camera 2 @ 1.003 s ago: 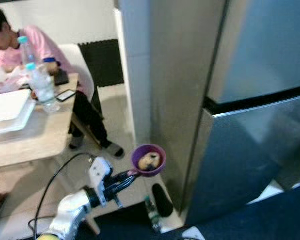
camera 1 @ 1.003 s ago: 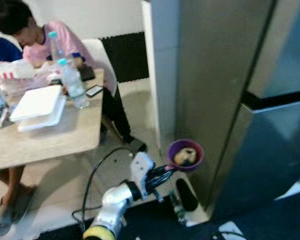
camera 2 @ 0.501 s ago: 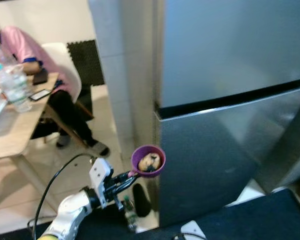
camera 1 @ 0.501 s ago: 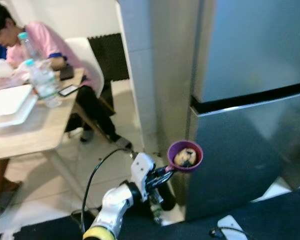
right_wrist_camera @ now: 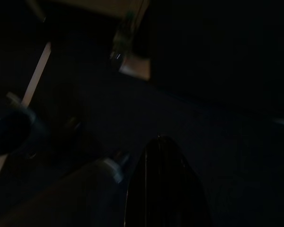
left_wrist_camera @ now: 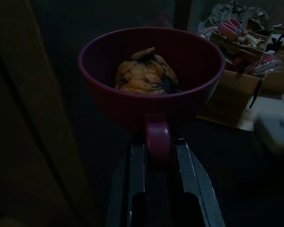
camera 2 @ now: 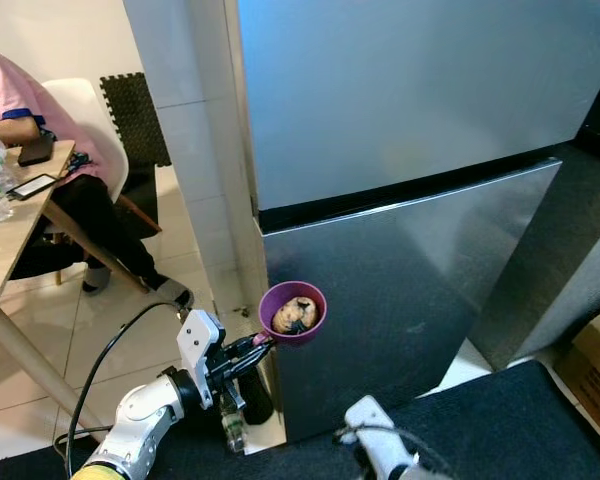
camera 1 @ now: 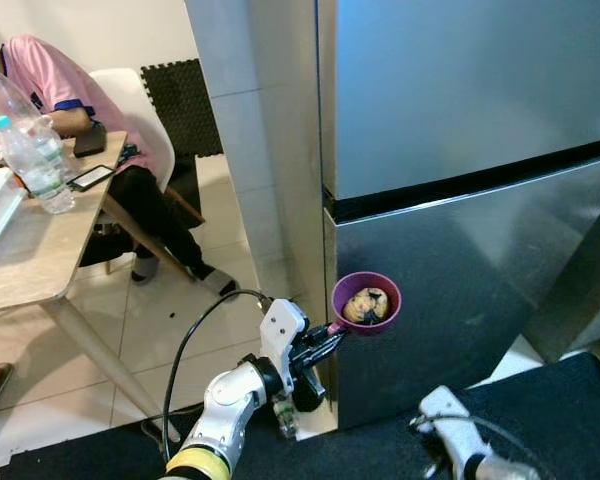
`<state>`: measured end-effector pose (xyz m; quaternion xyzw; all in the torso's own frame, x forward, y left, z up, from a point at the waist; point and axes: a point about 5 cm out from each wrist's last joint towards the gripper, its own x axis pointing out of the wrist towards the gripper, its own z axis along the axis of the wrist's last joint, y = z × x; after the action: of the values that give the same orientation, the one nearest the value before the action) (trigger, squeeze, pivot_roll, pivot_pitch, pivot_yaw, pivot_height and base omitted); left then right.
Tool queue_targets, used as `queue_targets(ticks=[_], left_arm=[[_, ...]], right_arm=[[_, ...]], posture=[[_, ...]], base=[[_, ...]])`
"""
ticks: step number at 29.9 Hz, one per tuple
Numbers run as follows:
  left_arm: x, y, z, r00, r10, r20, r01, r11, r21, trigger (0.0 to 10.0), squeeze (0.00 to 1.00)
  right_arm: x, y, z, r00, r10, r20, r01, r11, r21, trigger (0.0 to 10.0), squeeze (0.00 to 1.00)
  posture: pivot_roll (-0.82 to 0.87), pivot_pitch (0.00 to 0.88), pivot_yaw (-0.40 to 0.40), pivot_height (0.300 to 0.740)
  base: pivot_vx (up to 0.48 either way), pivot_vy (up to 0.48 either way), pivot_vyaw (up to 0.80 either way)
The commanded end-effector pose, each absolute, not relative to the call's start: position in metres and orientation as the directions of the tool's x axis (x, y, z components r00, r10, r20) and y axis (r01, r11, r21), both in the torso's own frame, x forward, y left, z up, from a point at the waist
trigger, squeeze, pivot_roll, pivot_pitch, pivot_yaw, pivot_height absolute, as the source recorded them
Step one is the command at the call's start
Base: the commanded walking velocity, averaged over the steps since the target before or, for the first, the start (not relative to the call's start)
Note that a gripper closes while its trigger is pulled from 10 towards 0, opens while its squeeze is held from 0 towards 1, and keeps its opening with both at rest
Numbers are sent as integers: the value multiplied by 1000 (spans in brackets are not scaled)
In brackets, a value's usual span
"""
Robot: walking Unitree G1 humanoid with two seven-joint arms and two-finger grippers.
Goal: Restocking fridge
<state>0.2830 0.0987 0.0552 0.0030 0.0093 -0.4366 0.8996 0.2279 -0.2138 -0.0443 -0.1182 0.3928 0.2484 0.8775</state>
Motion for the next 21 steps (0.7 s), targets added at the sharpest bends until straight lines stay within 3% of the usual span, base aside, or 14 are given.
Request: queue_targets(ticks=[1,4,5,6,15,21], left_arm=[[282,111,52,640,-767,-39,768,640,16,10000,0],[281,113,50,638,-768,-51,770,638,20,10000,0],[281,116,50,642,-765,-52,766,642,18,10000,0],[281,120,48,652,-756,-60,758,652,20,10000,0],[278,163,41,716,-688,-119,694,719,17,10000,0],[274,197,48,685,-714,-145,720,694,-12,10000,0]], right_arm=[[250,-212,-22,600,473,-645,-580,813,56,10000,0],[262,-213,-6,591,566,-575,-630,769,109,10000,0],[267,-215,2,576,604,-551,-659,742,124,10000,792],[273,-216,13,557,650,-516,-695,706,139,10000,1000],[290,-229,70,396,847,-355,-868,471,156,10000,1000],[308,-225,144,354,929,-112,-934,356,4,10000,1000]], posture=[[-10,22,46,740],[-10,21,45,740],[-12,23,46,740],[-12,23,46,740],[-13,26,42,740],[-13,26,42,740]], base=[[0,0,0],[0,0,0],[0,0,0],[0,0,0],[0,0,0],[0,0,0]])
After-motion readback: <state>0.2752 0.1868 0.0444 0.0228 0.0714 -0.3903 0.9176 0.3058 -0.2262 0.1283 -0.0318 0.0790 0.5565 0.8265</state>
